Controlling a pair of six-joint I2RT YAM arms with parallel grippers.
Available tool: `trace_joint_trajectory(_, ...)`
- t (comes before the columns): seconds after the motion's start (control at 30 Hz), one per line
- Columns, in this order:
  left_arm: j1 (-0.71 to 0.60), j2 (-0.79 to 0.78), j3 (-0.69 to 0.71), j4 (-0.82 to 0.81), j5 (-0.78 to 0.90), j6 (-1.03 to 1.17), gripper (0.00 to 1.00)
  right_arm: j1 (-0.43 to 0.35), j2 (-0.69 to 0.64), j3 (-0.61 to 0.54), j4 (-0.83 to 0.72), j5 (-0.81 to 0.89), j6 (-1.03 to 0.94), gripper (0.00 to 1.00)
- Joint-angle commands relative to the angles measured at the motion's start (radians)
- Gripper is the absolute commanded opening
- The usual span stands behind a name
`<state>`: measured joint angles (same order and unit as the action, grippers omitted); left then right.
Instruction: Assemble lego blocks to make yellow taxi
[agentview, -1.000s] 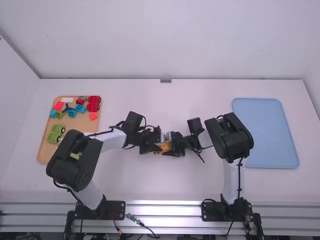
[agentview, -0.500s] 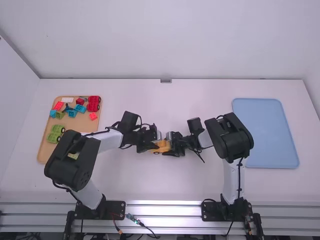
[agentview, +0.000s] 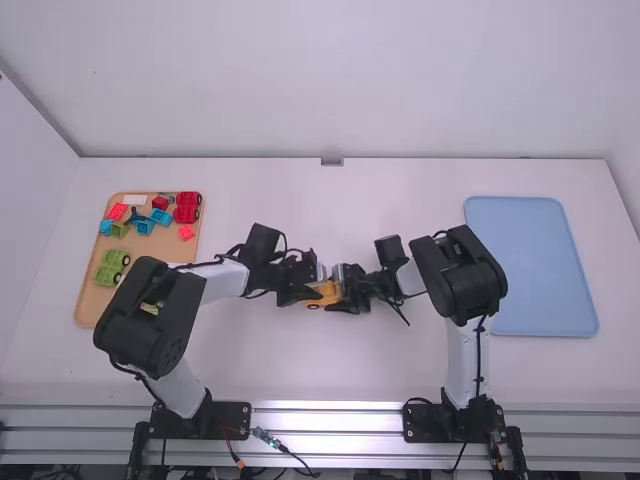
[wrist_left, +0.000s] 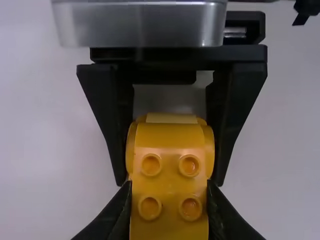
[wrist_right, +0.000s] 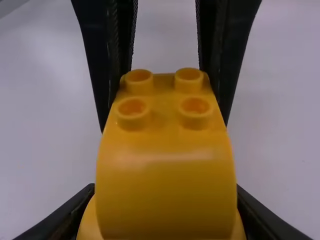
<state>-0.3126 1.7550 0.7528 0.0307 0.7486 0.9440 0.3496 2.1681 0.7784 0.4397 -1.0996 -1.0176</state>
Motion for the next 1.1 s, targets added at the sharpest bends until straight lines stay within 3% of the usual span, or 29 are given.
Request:
trace_joint_trajectory(0.0,-0.011,0.025,-0.016,-0.038,-0.007,0.028,0.01,0.003,0.017,-0.005,-0.011,0.026,0.022,0.32)
trace_joint_trajectory(0.33,-0.031,0.025,-0.01,-0.053,-0.017,0.039,0.02,0.004,0.017,-0.005,-0.011,0.023,0.022,0.3)
trace_joint_trajectory(0.53,-0.082,0.025,0.002,-0.063,-0.14,-0.017,0.01,0.004,0.017,-0.005,-0.011,0.024,0.025,0.28)
trace_joint_trajectory(1.07,-0.089,0.025,0.054,-0.17,-0.167,-0.019,0.02,0.003,0.017,-0.005,-0.011,0.026,0.026,0.27)
